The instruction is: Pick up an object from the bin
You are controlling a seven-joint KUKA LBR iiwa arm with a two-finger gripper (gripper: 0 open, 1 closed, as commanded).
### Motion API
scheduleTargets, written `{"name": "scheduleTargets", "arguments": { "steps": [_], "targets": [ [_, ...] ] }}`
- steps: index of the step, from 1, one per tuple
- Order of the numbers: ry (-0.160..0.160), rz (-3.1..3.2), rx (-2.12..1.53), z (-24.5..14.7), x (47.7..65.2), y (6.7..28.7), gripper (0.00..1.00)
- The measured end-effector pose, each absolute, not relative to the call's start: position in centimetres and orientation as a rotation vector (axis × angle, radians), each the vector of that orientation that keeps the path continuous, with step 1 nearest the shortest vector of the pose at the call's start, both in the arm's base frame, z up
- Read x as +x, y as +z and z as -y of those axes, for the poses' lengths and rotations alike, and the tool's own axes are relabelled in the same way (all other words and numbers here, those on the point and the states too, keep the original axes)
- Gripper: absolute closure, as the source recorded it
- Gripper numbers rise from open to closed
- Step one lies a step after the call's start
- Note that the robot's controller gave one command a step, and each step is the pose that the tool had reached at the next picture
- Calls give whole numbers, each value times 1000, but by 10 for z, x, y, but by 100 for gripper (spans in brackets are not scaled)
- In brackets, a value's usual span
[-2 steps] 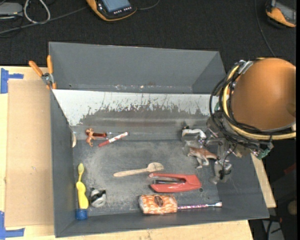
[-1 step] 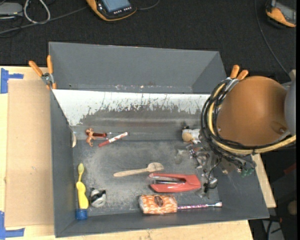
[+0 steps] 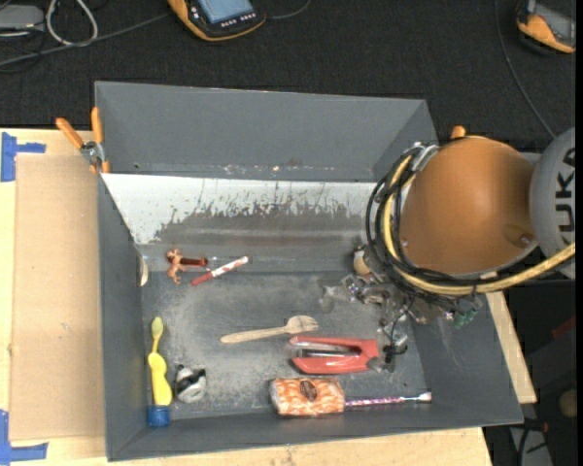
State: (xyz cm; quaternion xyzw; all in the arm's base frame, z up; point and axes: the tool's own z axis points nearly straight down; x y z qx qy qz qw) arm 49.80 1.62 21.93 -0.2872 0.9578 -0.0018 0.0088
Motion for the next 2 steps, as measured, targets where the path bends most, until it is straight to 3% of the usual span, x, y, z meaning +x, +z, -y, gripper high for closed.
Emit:
{"name": "scheduleTargets", "arguments": {
  "steps": [1,2],
  "targets": [
    [-1,-3069,-606,-16,489,196,0],
    [0,-3068,-605,-26,480,191,0]
  ]
}}
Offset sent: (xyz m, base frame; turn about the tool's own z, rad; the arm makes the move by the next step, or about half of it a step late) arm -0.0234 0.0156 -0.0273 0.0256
